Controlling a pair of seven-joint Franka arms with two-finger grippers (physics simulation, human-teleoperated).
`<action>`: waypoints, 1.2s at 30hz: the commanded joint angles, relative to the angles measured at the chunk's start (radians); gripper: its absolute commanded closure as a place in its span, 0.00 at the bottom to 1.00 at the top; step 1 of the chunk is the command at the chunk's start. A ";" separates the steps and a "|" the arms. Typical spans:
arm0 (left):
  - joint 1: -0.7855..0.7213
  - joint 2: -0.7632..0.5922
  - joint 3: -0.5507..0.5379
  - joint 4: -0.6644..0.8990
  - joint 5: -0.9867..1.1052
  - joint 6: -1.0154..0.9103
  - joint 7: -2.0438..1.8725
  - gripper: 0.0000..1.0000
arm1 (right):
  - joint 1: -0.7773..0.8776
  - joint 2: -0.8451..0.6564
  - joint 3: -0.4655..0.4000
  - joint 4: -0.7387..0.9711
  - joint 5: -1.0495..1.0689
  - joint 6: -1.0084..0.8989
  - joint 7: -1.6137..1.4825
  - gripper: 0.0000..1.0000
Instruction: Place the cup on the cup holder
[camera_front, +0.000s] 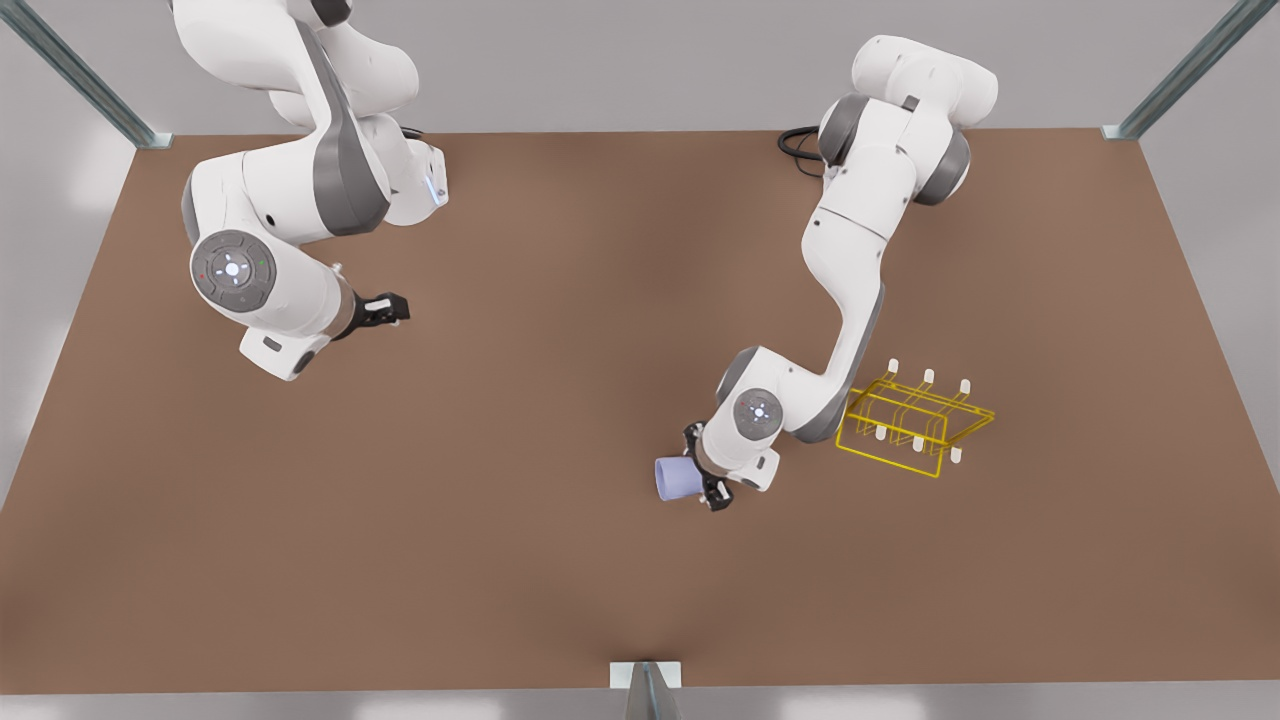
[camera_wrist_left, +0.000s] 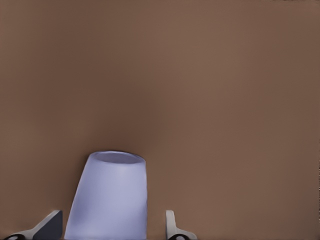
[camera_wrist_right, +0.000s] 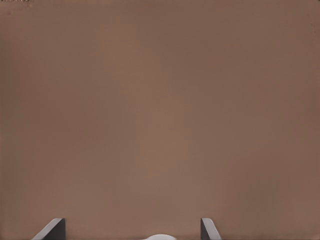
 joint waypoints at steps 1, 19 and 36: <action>0.001 0.006 0.000 0.001 -0.001 0.049 -0.146 0.00 | 0.002 -0.001 0.000 0.000 0.001 0.001 0.111 0.00; 0.001 0.070 -0.026 -0.002 -0.001 0.089 -0.146 0.00 | 0.002 0.013 0.000 0.000 0.008 0.009 0.081 0.00; 0.048 -0.018 -0.039 0.001 -0.003 -0.121 -0.144 0.19 | 0.000 0.021 0.000 0.000 0.010 0.011 0.073 0.00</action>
